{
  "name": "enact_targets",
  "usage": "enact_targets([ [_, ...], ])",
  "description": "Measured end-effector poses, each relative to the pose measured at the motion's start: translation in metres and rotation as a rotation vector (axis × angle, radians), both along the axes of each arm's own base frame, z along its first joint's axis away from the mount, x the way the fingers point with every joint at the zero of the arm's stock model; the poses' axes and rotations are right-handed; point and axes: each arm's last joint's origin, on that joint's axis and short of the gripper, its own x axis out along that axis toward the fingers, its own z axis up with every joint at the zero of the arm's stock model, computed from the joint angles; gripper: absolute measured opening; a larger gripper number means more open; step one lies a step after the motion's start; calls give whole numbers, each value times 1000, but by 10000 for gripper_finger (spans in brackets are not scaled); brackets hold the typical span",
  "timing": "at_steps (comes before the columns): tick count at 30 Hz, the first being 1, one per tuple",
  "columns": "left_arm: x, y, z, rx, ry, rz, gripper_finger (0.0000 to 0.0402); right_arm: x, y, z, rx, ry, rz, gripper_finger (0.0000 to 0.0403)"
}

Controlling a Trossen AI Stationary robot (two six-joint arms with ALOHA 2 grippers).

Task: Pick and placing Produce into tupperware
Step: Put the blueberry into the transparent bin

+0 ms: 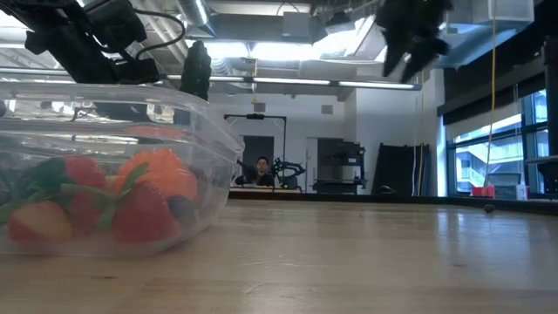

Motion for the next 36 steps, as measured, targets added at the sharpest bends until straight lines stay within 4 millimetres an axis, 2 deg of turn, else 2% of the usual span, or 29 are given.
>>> enact_targets([
  [8, 4, 1, 4, 18, -55, 0, 176, -51, 21, -68, -57, -117, -369, 297],
  [13, 7, 2, 9, 38, -114, 0, 176, -66, 29, -110, -86, -156, -506, 297],
  [19, 10, 3, 12, 52, -157, 0, 176, -75, 35, -154, -106, -154, -577, 297],
  [25, 10, 3, 12, 52, -157, 0, 176, -89, 38, -187, -77, -155, -693, 297],
  [36, 10, 3, 12, 52, -157, 1, 176, -101, 42, -232, 7, -205, -696, 297],
])
